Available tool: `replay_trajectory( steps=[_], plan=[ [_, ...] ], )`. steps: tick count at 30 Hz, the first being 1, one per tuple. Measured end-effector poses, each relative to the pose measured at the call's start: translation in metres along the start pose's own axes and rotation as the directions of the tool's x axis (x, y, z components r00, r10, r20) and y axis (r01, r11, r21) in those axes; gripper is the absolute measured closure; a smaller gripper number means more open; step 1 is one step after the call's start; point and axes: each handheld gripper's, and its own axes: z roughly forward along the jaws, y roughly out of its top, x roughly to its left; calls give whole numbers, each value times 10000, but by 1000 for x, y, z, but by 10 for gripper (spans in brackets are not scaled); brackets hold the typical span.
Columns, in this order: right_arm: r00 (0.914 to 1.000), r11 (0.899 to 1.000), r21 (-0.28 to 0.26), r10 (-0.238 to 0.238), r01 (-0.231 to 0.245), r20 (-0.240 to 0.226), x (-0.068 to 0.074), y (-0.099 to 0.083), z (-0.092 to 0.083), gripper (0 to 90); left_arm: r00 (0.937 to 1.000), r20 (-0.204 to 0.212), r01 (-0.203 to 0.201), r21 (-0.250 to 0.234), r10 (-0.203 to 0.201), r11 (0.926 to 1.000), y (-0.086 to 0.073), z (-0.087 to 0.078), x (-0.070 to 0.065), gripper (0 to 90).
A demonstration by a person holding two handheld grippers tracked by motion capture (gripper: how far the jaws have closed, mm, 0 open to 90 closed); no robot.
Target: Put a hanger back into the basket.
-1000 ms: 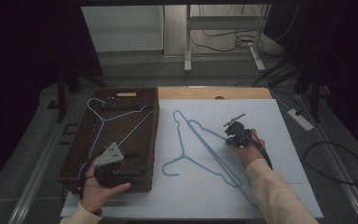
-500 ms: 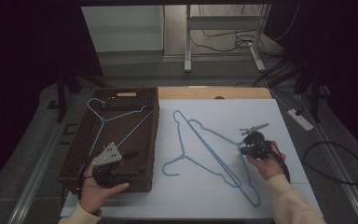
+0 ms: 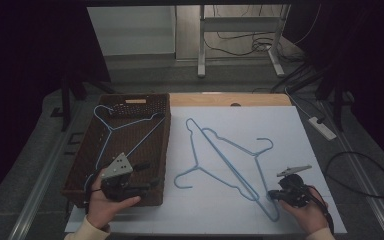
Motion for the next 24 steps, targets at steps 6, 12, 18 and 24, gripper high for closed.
replay_trajectory(
  steps=[6,12,18,24],
  plan=[
    [9976,10000,10,-26,26,-689,19,-14,-3,899,10000,-6,5,4,-5,10000,-1,0,0,366],
    [9958,9993,-1,-361,362,-842,40,-23,-5,900,10000,-10,7,8,-7,10000,-1,0,0,366],
    [9938,9981,-100,-616,609,-924,50,-26,-7,899,10000,-14,15,-12,-15,10000,0,0,0,366],
    [9962,9987,-301,-426,405,-755,40,-21,-9,899,10000,-9,13,-11,-13,10000,0,0,0,366]
  ],
)
